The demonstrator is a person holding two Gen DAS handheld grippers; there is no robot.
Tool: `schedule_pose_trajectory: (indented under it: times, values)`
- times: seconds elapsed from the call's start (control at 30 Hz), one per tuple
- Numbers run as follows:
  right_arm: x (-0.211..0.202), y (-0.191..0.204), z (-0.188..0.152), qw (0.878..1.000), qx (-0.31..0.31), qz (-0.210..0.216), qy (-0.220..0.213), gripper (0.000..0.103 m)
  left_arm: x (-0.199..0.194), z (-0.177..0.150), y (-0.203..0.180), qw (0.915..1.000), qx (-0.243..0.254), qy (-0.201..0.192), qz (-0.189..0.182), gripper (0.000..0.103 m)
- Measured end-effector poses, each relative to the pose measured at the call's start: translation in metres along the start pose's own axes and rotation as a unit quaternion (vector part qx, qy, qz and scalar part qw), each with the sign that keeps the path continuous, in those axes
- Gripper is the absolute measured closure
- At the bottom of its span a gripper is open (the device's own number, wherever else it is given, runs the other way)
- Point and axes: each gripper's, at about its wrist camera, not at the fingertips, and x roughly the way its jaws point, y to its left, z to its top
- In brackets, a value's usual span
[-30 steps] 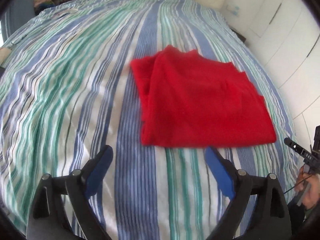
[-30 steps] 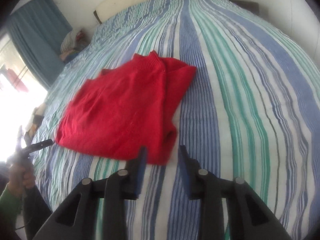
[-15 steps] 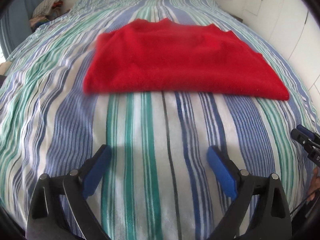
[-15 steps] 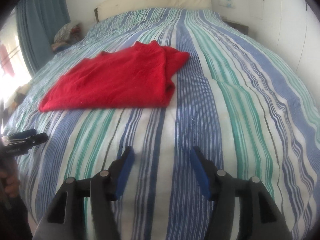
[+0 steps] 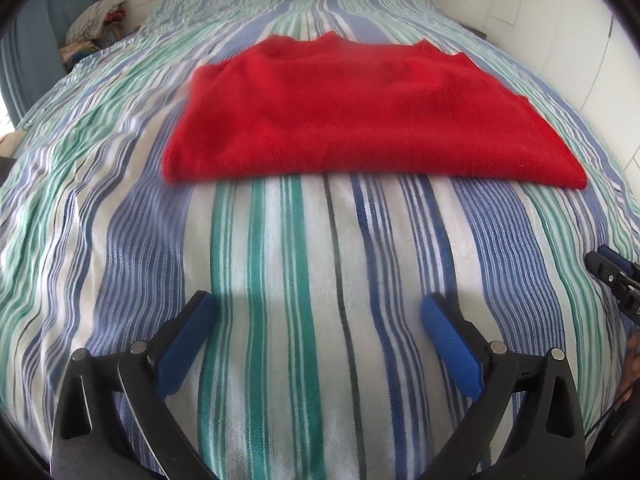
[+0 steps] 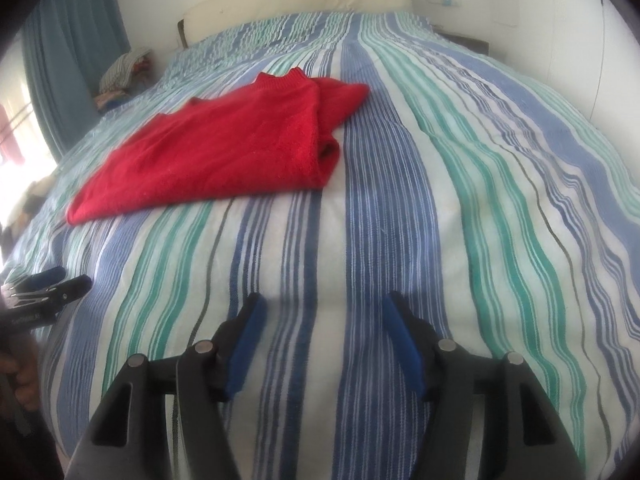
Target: Fold small clothes
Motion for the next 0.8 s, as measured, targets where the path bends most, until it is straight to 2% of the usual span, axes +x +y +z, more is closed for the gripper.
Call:
schedule_pose_trajectory:
  times: [0.8]
  values:
    - [0.0008, 0.0042, -0.0039, 1.0, -0.01, -0.005, -0.011, 0.038, 0.0022, -0.0017, -0.0021, 1.0, 0.004, -0.002, 0.001, 0.001]
